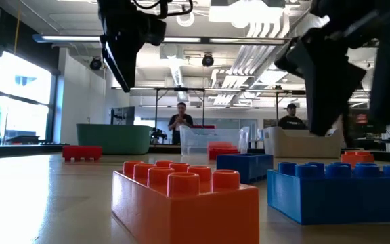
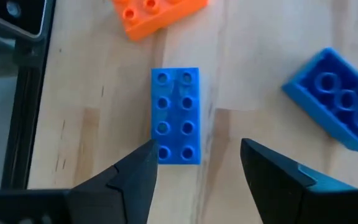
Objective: Sort & place blocks by color
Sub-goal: Put the blue game piece into the green bin
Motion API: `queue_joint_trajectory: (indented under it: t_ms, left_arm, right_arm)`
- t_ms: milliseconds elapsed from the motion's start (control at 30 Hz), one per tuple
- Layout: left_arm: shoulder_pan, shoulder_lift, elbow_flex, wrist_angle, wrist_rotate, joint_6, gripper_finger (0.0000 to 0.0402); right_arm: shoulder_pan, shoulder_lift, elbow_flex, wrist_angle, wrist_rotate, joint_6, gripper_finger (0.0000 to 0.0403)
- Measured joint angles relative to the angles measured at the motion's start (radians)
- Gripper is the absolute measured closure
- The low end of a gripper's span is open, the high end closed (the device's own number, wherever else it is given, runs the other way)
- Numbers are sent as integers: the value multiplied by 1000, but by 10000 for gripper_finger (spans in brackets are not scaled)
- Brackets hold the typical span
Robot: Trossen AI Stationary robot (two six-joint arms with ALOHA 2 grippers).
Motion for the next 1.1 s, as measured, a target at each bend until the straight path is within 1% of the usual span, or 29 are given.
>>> queue_joint_trajectory:
  t_ms: [300,567,667,733,833,1100]
  left_arm:
    - [-9,0,0,1,-1,0,179]
    - [-9,0,0,0,-3,1,179]
    - [-9,0,0,0,-3,1,179]
    - [-9,0,0,1,-3,6,179]
    - [-3,0,0,1,-2,42,179]
    - [44,0,0,2,2,147,179]
  right_arm:
    - [25,64,0,77,6,-3,187]
    - [26,114,0,89,14,5,189]
    - [26,116,1,91,19,31,208]
    - [25,116,1,91,21,59,236]
    - [23,115,2,93,6,83,289]
    - [2,103,0,91,-24,104,291]
